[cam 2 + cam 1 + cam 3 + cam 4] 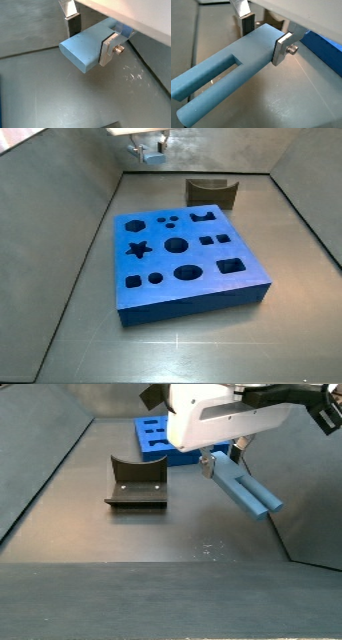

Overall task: Pick up the square-circle object. Move up. Rotate the square-circle object. Place the square-circle object on the fixture. Regrasp the square-circle object. Move to above the board. Insert the square-circle object.
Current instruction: Rotate the square-circle object.

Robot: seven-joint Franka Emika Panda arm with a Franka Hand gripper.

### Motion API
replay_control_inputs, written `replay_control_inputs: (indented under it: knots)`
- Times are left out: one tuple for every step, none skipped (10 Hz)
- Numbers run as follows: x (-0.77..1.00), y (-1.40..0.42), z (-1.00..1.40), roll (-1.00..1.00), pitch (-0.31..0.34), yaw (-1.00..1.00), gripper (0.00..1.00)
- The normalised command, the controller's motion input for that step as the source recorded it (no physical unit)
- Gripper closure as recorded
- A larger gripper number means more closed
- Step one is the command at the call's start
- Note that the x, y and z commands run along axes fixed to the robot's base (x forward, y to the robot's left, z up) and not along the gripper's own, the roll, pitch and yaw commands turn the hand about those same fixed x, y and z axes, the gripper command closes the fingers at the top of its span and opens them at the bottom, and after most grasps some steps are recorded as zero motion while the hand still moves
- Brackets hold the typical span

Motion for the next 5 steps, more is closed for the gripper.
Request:
replay_control_inputs:
  knots:
    - [0.00,0.02,0.01,-0.03,-0.017,-1.00,1.00]
    - [0.00,0.02,0.01,-0.04,-0.020,-1.00,1.00]
    - [0.00,0.02,0.01,-0.05,-0.024,-1.00,1.00]
    - [0.00,0.02,0.01,-0.06,-0.029,-1.00,1.00]
    - [0.00,0.02,0.01,-0.06,-0.033,-0.81,1.00]
